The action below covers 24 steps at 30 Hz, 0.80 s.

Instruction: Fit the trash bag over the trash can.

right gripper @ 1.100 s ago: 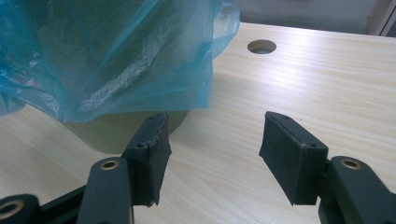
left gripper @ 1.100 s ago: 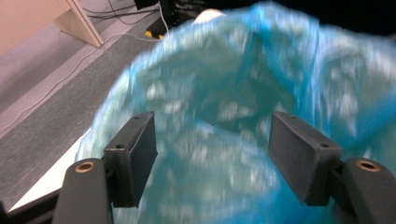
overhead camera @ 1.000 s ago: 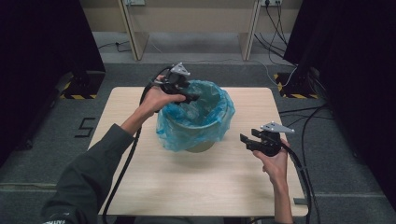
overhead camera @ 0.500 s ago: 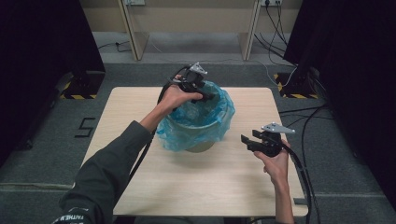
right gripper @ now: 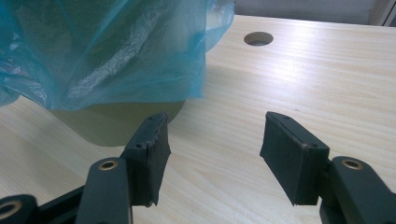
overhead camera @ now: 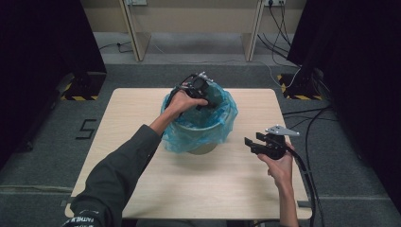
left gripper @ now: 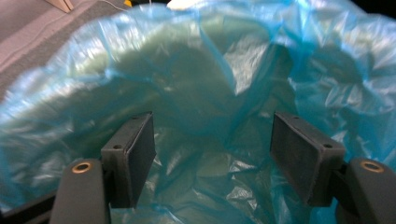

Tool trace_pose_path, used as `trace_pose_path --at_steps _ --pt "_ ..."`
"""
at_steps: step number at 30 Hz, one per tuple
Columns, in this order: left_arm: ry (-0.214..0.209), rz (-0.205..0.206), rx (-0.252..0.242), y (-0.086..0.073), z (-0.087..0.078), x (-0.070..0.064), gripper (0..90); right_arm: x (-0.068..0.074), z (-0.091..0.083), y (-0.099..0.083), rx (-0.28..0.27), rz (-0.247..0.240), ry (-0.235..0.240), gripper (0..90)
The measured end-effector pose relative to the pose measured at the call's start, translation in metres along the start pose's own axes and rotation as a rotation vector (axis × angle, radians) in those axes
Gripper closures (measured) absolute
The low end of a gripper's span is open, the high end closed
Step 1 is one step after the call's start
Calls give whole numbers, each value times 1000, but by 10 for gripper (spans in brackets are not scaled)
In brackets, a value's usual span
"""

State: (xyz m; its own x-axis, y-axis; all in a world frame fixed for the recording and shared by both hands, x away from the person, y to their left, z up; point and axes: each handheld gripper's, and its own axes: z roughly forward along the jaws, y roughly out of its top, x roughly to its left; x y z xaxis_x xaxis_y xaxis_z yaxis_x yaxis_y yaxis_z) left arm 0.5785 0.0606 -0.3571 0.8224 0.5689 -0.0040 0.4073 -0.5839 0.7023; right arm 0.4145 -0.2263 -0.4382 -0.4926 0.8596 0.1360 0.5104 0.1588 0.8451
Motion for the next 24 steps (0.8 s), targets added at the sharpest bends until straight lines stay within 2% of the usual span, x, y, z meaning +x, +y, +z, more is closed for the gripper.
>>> trace_pose_path --at_steps 3,6,8,13,16,18,22,24 --pt "-4 -23 -47 -2 -3 0 301 0 -1 0 -5 6 2 413" --pt "-3 -10 -72 0 -13 -3 294 -1 -2 0 -9 7 3 413" --pt "2 -4 -85 2 -26 -5 286 -1 -3 1 -14 14 8 413" --pt "17 -24 -91 3 -53 0 276 0 -4 2 -22 22 9 413" --pt "29 -14 -73 -1 -65 5 276 1 -3 1 -20 20 11 413" --pt "27 4 -40 -5 -70 10 279 1 -2 1 -17 18 12 413" --pt "87 28 -25 -18 -78 22 295 1 -2 1 -15 16 14 412" --pt "109 13 -22 -24 -79 29 312 1 -2 1 -14 19 11 412"
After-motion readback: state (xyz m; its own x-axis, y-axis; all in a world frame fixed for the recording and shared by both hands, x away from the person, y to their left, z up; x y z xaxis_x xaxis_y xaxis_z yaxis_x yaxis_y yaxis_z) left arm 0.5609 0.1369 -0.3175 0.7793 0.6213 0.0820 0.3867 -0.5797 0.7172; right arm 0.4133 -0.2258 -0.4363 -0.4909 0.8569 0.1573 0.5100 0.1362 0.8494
